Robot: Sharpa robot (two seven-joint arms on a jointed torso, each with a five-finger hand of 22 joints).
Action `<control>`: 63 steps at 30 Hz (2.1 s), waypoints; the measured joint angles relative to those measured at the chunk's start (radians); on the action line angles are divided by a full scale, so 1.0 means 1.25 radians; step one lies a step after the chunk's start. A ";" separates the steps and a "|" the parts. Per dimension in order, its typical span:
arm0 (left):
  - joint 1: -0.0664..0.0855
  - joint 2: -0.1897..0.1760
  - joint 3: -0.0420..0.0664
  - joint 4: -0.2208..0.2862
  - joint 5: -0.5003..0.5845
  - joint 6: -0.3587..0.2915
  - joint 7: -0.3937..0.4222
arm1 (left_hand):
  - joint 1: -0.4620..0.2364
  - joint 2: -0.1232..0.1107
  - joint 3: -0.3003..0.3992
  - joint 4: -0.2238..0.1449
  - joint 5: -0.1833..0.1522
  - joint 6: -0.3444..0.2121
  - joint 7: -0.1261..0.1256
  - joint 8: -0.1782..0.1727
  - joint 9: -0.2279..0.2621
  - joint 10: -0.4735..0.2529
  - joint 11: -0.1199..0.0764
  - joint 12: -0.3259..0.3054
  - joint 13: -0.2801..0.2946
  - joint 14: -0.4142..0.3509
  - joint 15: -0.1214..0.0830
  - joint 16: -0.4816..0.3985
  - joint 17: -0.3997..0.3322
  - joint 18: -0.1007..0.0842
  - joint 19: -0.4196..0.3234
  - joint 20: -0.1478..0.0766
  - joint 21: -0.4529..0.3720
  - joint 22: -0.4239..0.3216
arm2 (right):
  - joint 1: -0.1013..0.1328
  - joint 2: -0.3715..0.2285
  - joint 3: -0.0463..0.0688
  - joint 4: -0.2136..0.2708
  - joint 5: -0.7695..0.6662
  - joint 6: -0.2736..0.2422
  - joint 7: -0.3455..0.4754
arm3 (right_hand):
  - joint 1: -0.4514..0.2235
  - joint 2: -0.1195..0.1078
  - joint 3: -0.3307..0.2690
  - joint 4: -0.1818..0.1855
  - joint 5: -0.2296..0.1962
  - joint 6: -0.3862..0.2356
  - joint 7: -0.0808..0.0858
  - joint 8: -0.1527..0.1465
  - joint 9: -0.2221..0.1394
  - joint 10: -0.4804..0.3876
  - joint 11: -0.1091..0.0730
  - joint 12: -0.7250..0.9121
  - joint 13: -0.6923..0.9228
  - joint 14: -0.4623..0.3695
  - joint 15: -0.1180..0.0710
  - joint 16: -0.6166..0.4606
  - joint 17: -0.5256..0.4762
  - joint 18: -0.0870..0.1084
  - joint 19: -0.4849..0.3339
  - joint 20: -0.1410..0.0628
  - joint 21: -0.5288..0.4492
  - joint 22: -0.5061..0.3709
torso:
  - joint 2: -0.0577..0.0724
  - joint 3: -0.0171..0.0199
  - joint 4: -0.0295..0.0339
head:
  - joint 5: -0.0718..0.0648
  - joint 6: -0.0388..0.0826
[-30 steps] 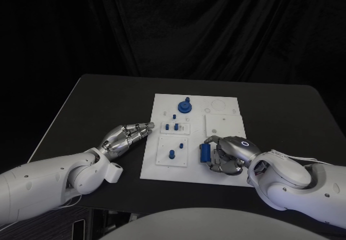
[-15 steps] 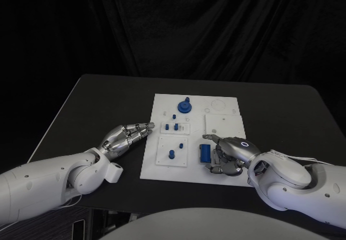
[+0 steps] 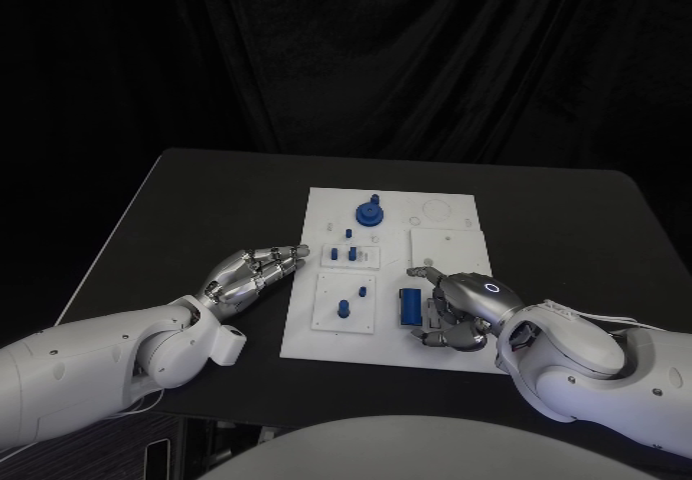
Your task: Assemble the parts on the task board
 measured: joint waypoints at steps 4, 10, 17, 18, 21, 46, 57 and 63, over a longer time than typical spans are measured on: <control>0.000 0.001 0.000 0.000 0.000 0.000 0.000 | 0.000 0.000 0.000 0.000 0.000 0.000 0.000 0.000 0.000 0.000 0.000 0.000 0.000 -0.001 0.001 0.000 0.000 0.000 0.000 0.000 0.000 0.000 | 0.000 0.000 0.000 0.000 0.000 -0.006 0.000 | 0.007 0.007 0.007 -0.001 -0.081 0.058 0.010 0.109 0.020 0.005 0.008 0.024 0.023 -0.003 0.006 0.000 0.002 0.000 0.002 0.005 0.000 0.000 | 0.000 0.0000 0.0001 | 0.000 0.000; 0.000 0.002 0.000 0.000 0.000 0.000 0.000 | 0.000 0.000 0.000 0.000 0.000 0.000 0.000 0.000 0.000 0.000 0.000 0.000 0.000 -0.001 0.001 0.000 0.000 0.000 0.000 0.000 0.000 0.000 | 0.000 0.000 0.000 0.000 0.000 -0.011 -0.003 | 0.030 0.030 0.027 -0.004 -0.183 0.134 0.017 0.233 0.051 0.011 0.020 0.060 0.056 0.000 0.017 0.003 0.005 0.000 0.008 0.014 0.000 0.000 | 0.000 0.0000 0.0002 | 0.001 0.000; 0.000 0.002 0.000 -0.001 0.000 0.001 0.000 | 0.000 0.000 0.000 0.000 0.000 0.000 0.000 0.000 0.000 0.000 0.000 0.000 0.000 -0.001 0.001 0.000 0.000 0.000 0.000 0.000 0.000 0.000 | 0.000 0.001 0.001 -0.003 0.000 -0.016 -0.011 | 0.036 0.044 0.035 -0.007 -0.214 0.157 0.021 0.314 0.074 0.011 0.020 0.075 0.069 0.000 0.017 0.006 0.007 0.000 0.010 0.016 0.003 0.000 | 0.000 0.0000 -0.0001 | 0.003 0.000; 0.000 0.003 0.000 -0.001 0.000 0.001 0.000 | 0.000 0.000 0.000 0.000 0.000 0.000 0.000 0.000 0.000 0.000 0.000 0.000 0.000 -0.001 0.001 0.000 0.000 0.000 0.000 0.000 0.000 0.000 | 0.000 0.001 0.001 -0.004 0.000 -0.016 -0.013 | 0.036 0.045 0.035 -0.007 -0.214 0.157 0.021 0.319 0.075 0.011 0.020 0.077 0.069 0.000 0.017 0.007 0.007 0.000 0.010 0.016 0.003 0.000 | 0.000 0.0000 0.0000 | 0.003 0.000; 0.000 0.003 0.000 -0.001 0.000 0.002 0.000 | 0.000 0.000 0.000 0.000 -0.004 0.000 0.000 0.000 0.000 -0.003 0.003 0.000 0.000 -0.001 0.001 0.000 0.000 0.000 0.000 0.000 0.000 0.001 | 0.000 0.002 0.001 -0.005 0.000 -0.018 -0.015 | 0.039 0.048 0.037 -0.004 -0.215 0.157 0.021 0.329 0.077 0.011 0.020 0.079 0.070 0.000 0.017 0.006 0.007 0.000 0.010 0.016 0.003 0.000 | 0.000 0.0000 0.0000 | 0.003 0.000; 0.000 0.006 0.000 -0.006 0.000 0.008 0.000 | -0.003 0.003 0.002 0.002 -0.007 0.000 0.000 0.000 0.000 -0.003 0.003 0.000 0.000 -0.001 0.001 0.000 0.000 0.000 0.000 0.000 0.000 0.001 | 0.000 -0.004 0.000 0.005 0.000 -0.048 -0.012 | -0.092 0.096 0.110 -0.003 0.138 0.165 0.025 0.377 0.046 -0.037 0.012 0.060 0.017 0.000 0.017 0.006 0.001 0.000 0.013 0.019 0.003 0.000 | -0.001 -0.0001 0.0006 | 0.004 0.000; 0.000 0.007 0.000 -0.008 0.000 0.011 0.000 | -0.003 0.003 0.002 0.002 -0.007 0.000 0.000 0.000 0.000 -0.003 0.003 0.000 0.000 -0.001 0.001 0.000 0.000 0.000 0.000 0.000 0.000 0.002 | 0.000 -0.016 0.000 0.020 0.000 -0.054 -0.006 | -0.141 0.060 0.169 -0.023 0.310 0.167 0.028 0.360 0.020 -0.067 0.011 0.034 -0.026 -0.005 0.012 0.006 -0.007 0.000 0.007 0.013 -0.011 0.000 | -0.001 -0.0004 0.0000 | 0.004 0.000; 0.000 0.007 0.000 -0.008 0.000 0.013 0.001 | -0.003 0.003 0.002 0.002 -0.007 0.000 0.000 0.000 0.000 -0.003 0.003 0.000 0.000 -0.001 0.001 0.000 0.000 0.000 0.000 0.000 0.000 0.002 | 0.000 -0.019 0.000 0.024 0.000 -0.051 -0.004 | -0.137 0.043 0.189 -0.043 0.344 0.167 0.028 0.349 0.020 -0.083 0.009 0.025 -0.042 -0.008 0.009 0.002 -0.012 0.000 0.004 0.010 -0.018 0.000 | -0.001 -0.0004 -0.0005 | 0.003 0.000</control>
